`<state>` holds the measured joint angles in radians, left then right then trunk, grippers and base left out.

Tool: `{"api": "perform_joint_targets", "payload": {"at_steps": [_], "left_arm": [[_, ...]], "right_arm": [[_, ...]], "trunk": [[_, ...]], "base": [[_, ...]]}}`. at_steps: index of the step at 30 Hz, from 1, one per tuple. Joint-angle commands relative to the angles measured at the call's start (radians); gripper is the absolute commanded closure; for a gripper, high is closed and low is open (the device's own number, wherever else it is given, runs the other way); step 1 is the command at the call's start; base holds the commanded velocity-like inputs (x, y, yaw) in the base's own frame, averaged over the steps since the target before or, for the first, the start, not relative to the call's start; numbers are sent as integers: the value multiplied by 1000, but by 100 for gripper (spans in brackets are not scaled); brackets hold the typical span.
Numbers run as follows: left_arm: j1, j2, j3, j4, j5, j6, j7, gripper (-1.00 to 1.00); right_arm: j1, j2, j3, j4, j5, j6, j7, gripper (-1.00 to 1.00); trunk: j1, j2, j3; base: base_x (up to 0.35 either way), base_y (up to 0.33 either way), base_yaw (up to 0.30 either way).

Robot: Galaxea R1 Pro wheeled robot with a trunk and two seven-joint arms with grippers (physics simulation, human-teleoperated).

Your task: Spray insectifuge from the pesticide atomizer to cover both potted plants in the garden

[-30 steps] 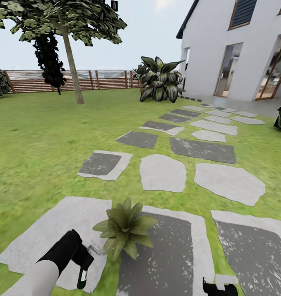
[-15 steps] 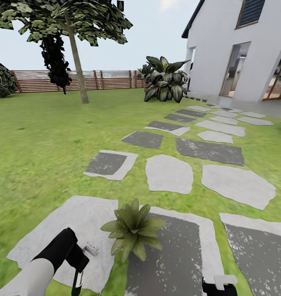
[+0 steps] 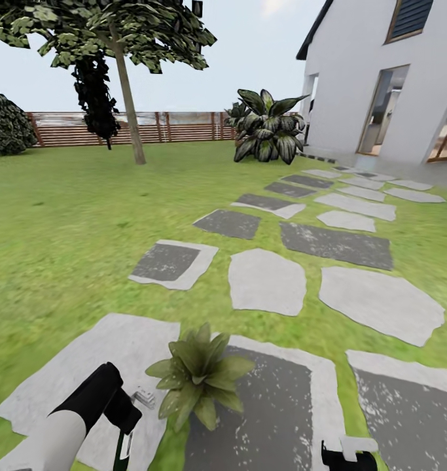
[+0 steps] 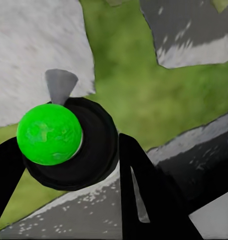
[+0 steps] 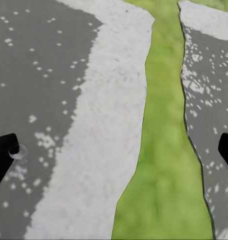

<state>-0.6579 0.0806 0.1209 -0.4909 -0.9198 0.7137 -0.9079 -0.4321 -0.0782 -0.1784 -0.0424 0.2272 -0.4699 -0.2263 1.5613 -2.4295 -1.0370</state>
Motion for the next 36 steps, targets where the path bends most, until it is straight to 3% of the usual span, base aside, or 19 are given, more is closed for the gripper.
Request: {"api": "perform_joint_targets", "payload": {"at_steps": [1, 3, 7, 11, 13, 23, 36], "left_arm": [[-1, 0, 6, -6, -7, 19, -8, 100], [-2, -2, 6, -11, -8, 33, -19, 100], [-5, -2, 4, -15, -16, 39, -99, 100], [-9, -7, -4, -15, -67, 39, -135, 100], [-9, -10, -5, -15, -81, 41, -136, 100], [-10, -5, -4, -16, -85, 43, -137, 100], [-10, -3, -4, -16, -85, 56, -134, 100]], "right_arm": [[-1, 0, -7, 1, 11, -3, -4, -100], [0, -1, -7, 1, 11, -3, -4, -100], [0, -1, -7, 1, 11, -3, -4, -100], [0, -8, -7, 1, 11, -4, -4, -100], [0, -10, -7, 2, 12, -4, -4, -100], [0, -7, -7, 1, 12, -4, -3, -100], [0, -2, -7, 1, 11, -4, -4, -100]], "trunk": [[0, 0, -1], [0, 0, -1], [0, 0, -1], [0, 0, -1], [0, 0, -1], [0, 0, -1], [0, 0, -1]], "base": [[293, -119, 255], [302, -112, 266], [291, -142, 154], [144, -217, 17], [-149, -237, 1], [-260, -198, 1], [-81, -245, 192]]}}
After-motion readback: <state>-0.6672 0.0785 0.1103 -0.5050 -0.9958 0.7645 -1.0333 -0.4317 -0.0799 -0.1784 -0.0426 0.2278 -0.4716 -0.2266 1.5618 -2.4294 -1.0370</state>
